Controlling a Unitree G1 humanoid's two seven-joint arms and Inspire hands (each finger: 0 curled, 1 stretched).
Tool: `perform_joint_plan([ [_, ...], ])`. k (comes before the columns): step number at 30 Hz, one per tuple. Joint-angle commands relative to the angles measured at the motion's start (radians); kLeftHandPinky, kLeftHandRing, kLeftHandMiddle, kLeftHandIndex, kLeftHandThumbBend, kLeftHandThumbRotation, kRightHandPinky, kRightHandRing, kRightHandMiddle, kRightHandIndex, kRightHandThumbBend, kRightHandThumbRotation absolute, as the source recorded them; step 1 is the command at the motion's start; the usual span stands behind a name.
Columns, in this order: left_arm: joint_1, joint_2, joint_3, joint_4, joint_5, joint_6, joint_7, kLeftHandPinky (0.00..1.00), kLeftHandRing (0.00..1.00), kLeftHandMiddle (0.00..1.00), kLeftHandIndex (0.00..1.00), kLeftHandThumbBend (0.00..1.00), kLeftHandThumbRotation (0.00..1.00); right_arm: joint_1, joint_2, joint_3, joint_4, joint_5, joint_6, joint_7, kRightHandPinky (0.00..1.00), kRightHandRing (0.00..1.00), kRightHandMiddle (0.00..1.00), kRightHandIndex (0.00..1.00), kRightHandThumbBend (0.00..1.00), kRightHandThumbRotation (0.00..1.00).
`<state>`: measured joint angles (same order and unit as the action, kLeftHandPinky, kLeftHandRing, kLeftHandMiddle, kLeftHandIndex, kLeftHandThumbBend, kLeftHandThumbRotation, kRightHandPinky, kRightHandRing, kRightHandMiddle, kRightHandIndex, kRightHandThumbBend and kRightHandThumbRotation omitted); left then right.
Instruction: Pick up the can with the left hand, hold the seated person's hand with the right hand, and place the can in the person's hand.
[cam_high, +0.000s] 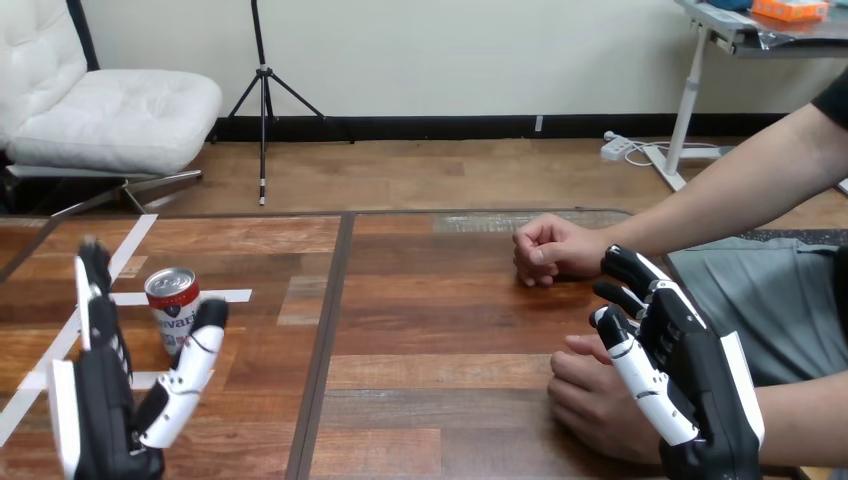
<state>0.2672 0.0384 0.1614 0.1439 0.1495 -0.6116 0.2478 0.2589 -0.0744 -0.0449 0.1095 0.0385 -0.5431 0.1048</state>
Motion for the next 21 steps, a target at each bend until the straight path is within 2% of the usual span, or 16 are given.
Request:
perform_joint_plan([
  [1, -0.082, 0.023, 0.005, 0.05, -0.006, 0.013, -0.009, 0.98, 1.0, 1.0, 1.0, 0.72, 0.5, -0.076, 0.001, -0.001, -0.009, 0.008, -0.026, 0.002, 0.76, 0.85, 0.88, 0.85, 0.52, 0.58],
  [5, -0.106, 0.028, 0.01, 0.092, 0.009, 0.025, 0.003, 0.97, 1.0, 1.0, 1.0, 0.73, 0.49, -0.075, 0.0, -0.003, -0.009, -0.009, -0.031, -0.007, 0.76, 0.85, 0.88, 0.85, 0.52, 0.58],
  [21, -0.184, 0.047, 0.012, 0.229, 0.016, 0.021, 0.018, 0.98, 1.0, 1.0, 1.0, 0.74, 0.44, -0.073, -0.002, -0.005, -0.008, 0.007, -0.033, 0.004, 0.76, 0.84, 0.88, 0.85, 0.53, 0.59],
])
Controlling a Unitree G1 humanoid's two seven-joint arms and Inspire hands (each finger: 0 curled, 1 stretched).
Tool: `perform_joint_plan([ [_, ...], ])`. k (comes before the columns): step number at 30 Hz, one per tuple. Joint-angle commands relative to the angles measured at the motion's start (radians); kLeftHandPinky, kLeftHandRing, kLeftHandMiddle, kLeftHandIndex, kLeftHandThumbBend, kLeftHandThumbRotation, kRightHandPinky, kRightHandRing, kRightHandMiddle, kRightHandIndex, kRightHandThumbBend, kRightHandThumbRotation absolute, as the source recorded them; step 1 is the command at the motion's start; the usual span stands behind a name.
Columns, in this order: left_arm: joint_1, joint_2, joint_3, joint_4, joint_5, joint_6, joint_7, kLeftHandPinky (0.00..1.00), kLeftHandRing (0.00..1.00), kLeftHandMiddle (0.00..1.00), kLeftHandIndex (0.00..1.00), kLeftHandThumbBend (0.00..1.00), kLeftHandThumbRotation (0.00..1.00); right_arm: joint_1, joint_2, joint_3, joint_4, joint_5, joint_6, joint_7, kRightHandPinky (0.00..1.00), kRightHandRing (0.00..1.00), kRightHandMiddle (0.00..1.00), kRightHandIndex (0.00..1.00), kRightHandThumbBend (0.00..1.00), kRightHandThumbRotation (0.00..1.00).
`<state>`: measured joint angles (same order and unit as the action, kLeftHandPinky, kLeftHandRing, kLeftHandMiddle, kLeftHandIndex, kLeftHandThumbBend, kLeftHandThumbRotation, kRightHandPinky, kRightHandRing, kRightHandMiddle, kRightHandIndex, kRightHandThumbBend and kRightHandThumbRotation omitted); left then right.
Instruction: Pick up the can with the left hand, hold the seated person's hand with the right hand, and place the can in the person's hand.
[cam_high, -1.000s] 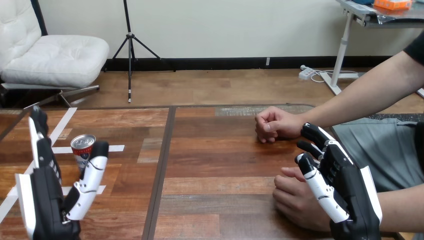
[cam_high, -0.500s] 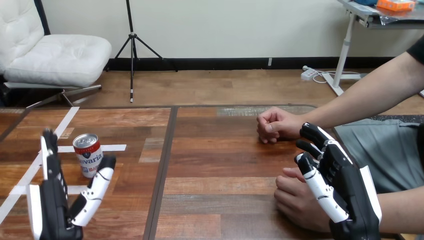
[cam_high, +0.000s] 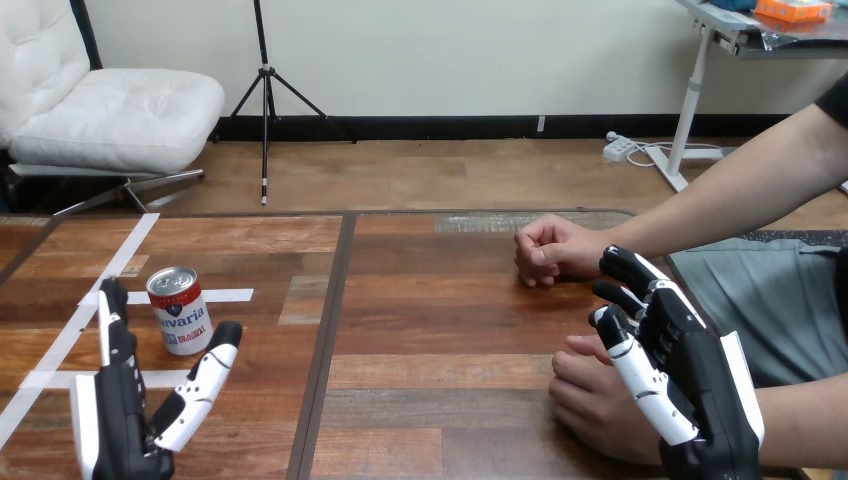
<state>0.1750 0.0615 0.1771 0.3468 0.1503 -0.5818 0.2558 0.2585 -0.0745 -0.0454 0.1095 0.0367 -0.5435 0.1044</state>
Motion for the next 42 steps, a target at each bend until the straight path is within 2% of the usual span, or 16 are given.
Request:
perform_joint_plan([
  [1, -0.094, 0.025, -0.004, 0.03, 0.017, -0.008, 0.011, 0.98, 1.0, 1.0, 1.0, 0.74, 0.44, -0.072, -0.002, -0.004, -0.008, 0.009, -0.033, 0.004, 0.76, 0.85, 0.88, 0.85, 0.53, 0.59],
  [7, -0.114, 0.032, -0.008, 0.06, 0.032, 0.005, 0.025, 0.98, 1.0, 1.0, 1.0, 0.75, 0.44, -0.071, -0.004, -0.007, -0.013, -0.009, -0.03, -0.007, 0.76, 0.84, 0.88, 0.85, 0.53, 0.59],
  [16, -0.139, 0.034, -0.011, 0.098, 0.039, 0.014, 0.037, 0.99, 1.0, 1.0, 1.0, 0.76, 0.46, -0.069, -0.005, -0.007, -0.013, 0.008, -0.03, 0.005, 0.77, 0.85, 0.88, 0.85, 0.53, 0.59],
  [42, -0.196, 0.04, -0.022, 0.172, 0.049, 0.003, 0.06, 1.0, 1.0, 1.0, 1.0, 0.8, 0.51, -0.064, -0.011, -0.014, -0.022, -0.004, -0.016, -0.003, 0.74, 0.84, 0.88, 0.85, 0.53, 0.6],
])
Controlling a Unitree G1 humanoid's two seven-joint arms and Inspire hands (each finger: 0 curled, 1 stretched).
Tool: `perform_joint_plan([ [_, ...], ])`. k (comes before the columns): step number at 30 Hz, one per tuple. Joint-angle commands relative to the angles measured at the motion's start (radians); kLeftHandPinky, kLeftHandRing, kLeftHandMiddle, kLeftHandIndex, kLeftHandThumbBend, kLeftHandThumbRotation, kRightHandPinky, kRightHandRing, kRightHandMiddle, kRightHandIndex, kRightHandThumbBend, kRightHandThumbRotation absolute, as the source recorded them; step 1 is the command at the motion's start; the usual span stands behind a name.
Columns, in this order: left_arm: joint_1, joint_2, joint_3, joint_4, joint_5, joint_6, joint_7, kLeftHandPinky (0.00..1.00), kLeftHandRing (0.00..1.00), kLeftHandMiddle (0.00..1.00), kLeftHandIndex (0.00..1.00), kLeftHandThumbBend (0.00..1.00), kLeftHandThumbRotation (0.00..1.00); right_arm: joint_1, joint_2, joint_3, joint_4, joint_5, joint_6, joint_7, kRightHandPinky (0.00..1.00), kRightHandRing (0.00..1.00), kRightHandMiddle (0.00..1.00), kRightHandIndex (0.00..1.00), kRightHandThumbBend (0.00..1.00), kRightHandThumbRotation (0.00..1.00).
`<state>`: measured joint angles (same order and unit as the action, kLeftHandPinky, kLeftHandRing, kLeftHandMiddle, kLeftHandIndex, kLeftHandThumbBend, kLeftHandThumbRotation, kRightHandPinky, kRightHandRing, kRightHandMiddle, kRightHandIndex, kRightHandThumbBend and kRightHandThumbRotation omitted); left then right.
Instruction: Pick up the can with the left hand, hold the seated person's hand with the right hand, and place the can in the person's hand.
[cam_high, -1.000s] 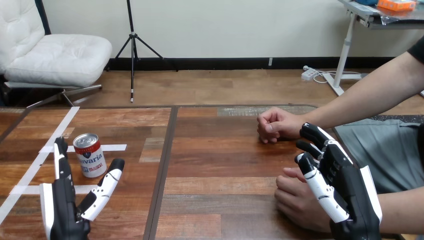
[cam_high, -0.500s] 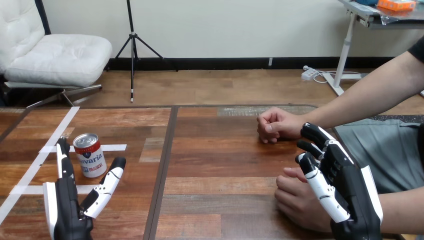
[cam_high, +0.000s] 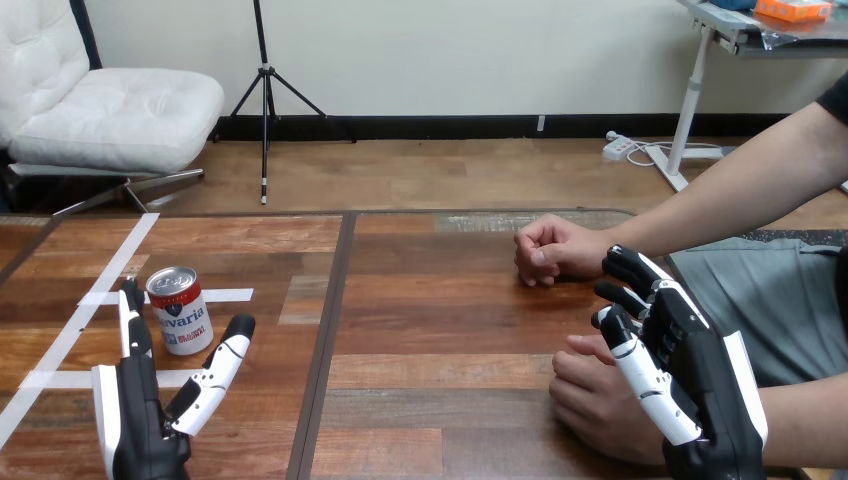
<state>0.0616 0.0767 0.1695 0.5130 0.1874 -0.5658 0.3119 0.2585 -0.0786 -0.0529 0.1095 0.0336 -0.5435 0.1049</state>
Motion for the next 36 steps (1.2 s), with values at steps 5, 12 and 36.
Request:
perform_joint_plan([
  [5, -0.093, 0.026, -0.013, 0.01, 0.012, -0.005, 0.007, 1.0, 1.0, 1.0, 1.0, 0.8, 0.51, -0.064, -0.008, -0.006, -0.02, 0.001, -0.02, 0.0, 0.75, 0.84, 0.88, 0.85, 0.53, 0.6],
  [12, -0.114, 0.029, -0.009, 0.017, 0.007, 0.015, 0.006, 1.0, 1.0, 1.0, 1.0, 0.77, 0.5, -0.064, -0.008, -0.006, -0.017, 0.001, -0.02, 0.0, 0.75, 0.84, 0.88, 0.85, 0.53, 0.6],
  [36, -0.207, 0.041, -0.004, 0.045, 0.026, 0.113, 0.072, 1.0, 1.0, 1.0, 1.0, 0.69, 0.37, -0.064, -0.014, -0.007, -0.02, -0.022, -0.029, -0.009, 0.74, 0.83, 0.87, 0.85, 0.54, 0.61],
])
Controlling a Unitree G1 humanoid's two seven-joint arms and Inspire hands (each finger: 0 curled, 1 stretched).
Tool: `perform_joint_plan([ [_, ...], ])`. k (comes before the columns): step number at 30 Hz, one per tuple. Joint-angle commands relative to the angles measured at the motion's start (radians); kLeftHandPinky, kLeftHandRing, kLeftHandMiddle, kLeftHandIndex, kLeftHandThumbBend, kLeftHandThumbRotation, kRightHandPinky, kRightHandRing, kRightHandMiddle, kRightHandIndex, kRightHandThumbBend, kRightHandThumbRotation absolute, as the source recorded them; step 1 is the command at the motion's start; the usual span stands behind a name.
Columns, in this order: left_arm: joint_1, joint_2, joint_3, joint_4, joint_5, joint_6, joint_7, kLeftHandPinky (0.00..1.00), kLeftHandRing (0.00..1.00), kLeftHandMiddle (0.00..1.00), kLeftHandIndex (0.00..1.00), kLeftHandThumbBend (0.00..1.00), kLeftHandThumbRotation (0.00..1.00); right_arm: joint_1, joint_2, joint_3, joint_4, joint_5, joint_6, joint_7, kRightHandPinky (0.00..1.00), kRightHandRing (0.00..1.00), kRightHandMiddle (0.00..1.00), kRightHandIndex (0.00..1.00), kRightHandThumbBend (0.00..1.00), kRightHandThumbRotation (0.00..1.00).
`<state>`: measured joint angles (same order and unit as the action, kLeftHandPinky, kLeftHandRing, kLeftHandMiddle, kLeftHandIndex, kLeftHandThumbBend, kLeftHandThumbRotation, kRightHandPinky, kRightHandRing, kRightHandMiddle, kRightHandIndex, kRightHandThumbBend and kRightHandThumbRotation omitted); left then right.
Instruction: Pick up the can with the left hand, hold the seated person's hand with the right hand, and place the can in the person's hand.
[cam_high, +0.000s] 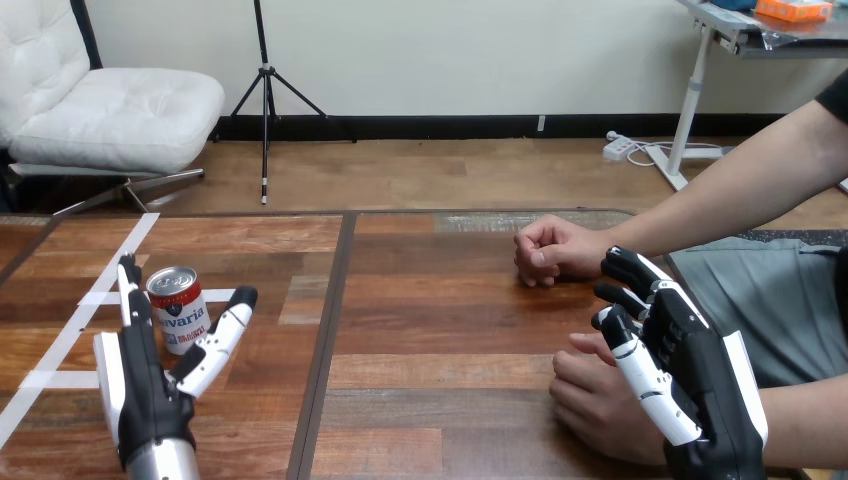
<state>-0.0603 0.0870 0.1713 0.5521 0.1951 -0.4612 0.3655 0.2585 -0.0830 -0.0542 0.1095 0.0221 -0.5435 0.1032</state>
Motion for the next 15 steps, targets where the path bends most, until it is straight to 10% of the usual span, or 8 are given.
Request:
perform_joint_plan([
  [1, -0.091, 0.032, -0.006, 0.009, 0.019, 0.011, 0.024, 1.0, 1.0, 1.0, 1.0, 0.69, 0.36, -0.064, -0.009, -0.006, -0.02, -0.009, -0.028, -0.006, 0.74, 0.83, 0.87, 0.85, 0.54, 0.61],
  [15, -0.132, 0.038, -0.011, 0.038, 0.036, 0.014, 0.084, 0.99, 1.0, 1.0, 1.0, 0.63, 0.23, -0.062, -0.008, -0.005, -0.028, 0.001, -0.018, -0.001, 0.75, 0.84, 0.88, 0.85, 0.55, 0.62],
])
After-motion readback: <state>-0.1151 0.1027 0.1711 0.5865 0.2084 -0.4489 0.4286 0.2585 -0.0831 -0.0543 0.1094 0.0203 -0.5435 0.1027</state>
